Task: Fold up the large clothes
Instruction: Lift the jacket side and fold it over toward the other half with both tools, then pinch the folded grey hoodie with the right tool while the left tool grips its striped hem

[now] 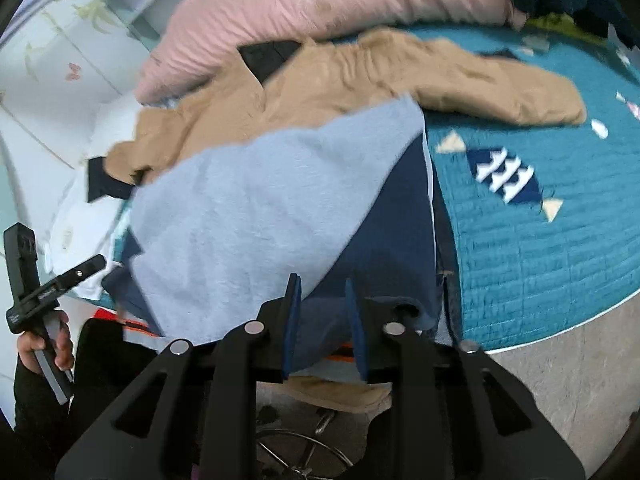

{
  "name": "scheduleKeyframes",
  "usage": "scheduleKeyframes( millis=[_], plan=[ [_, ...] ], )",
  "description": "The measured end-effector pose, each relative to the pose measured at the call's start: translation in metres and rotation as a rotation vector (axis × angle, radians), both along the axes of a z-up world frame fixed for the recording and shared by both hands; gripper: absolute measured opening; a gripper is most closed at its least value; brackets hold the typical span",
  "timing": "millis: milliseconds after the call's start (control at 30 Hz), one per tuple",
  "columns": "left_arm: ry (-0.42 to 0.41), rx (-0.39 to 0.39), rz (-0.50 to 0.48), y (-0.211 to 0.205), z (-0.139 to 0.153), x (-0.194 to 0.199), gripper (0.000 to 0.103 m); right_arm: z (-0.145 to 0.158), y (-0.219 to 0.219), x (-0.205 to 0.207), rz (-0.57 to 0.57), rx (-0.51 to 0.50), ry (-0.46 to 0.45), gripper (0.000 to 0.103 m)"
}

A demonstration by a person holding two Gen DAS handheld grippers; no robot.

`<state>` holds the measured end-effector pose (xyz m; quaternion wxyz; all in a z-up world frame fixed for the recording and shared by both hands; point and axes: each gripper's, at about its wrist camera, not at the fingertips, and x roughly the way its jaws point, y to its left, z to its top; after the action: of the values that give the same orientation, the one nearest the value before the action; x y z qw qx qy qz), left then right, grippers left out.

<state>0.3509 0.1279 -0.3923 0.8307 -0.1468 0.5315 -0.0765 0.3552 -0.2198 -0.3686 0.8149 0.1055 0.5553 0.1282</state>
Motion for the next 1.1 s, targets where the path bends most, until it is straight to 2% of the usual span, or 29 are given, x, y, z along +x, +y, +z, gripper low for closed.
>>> scheduleKeyframes(
  millis=[33,67,133,200,300,367,433,500,600,700,767,833,867,933,1000,1033,1100],
  plan=[
    [0.080,0.022,0.032,0.003,-0.020,0.003,0.071,-0.014,0.000,0.003,-0.009,-0.035,0.045,0.015],
    [0.125,0.011,0.055,0.008,-0.034,0.002,0.068,-0.034,-0.003,0.004,-0.032,-0.051,0.120,0.008],
    [0.106,-0.022,0.064,0.014,-0.041,-0.006,0.068,-0.062,-0.005,0.001,-0.037,-0.071,0.219,0.003],
    [0.103,-0.002,0.048,0.015,-0.040,-0.010,0.068,-0.083,-0.008,-0.007,-0.049,-0.087,0.271,0.000],
    [0.109,0.004,0.052,0.019,-0.038,-0.015,0.068,-0.085,-0.007,-0.006,-0.048,-0.093,0.303,0.000],
    [0.104,-0.013,0.056,0.022,-0.039,-0.016,0.068,-0.076,-0.002,-0.005,-0.027,-0.122,0.291,0.003],
    [0.090,-0.030,0.057,0.024,-0.036,-0.015,0.068,-0.047,0.006,-0.002,-0.015,-0.102,0.203,0.002],
    [0.073,-0.051,0.060,0.027,-0.035,-0.018,0.068,-0.020,0.017,0.007,-0.006,-0.036,0.114,0.002],
    [0.044,-0.086,0.067,0.029,-0.030,-0.020,0.069,0.008,0.057,0.032,0.057,0.034,0.022,0.003],
    [0.026,-0.126,0.086,0.038,-0.024,-0.021,0.069,0.016,0.103,0.064,0.118,0.065,-0.023,0.003],
    [0.031,-0.170,0.101,0.046,-0.024,-0.021,0.069,0.011,0.128,0.084,0.148,0.079,-0.030,0.003],
    [0.045,-0.173,0.112,0.051,-0.028,-0.023,0.069,-0.006,0.147,0.110,0.150,0.068,0.000,0.002],
    [0.054,-0.159,0.112,0.052,-0.031,-0.024,0.069,-0.013,0.149,0.119,0.138,0.061,0.012,0.002],
    [0.067,-0.164,0.110,0.053,-0.036,-0.025,0.069,-0.045,0.156,0.135,0.107,0.028,0.097,0.002],
    [0.061,-0.176,0.108,0.054,-0.039,-0.028,0.069,-0.078,0.157,0.140,0.089,0.027,0.172,0.000],
    [0.059,-0.181,0.103,0.053,-0.039,-0.028,0.069,-0.092,0.152,0.141,0.073,0.058,0.177,0.000],
    [0.053,-0.190,0.106,0.055,-0.036,-0.028,0.069,-0.091,0.143,0.141,0.047,0.105,0.181,0.000]
  ],
)
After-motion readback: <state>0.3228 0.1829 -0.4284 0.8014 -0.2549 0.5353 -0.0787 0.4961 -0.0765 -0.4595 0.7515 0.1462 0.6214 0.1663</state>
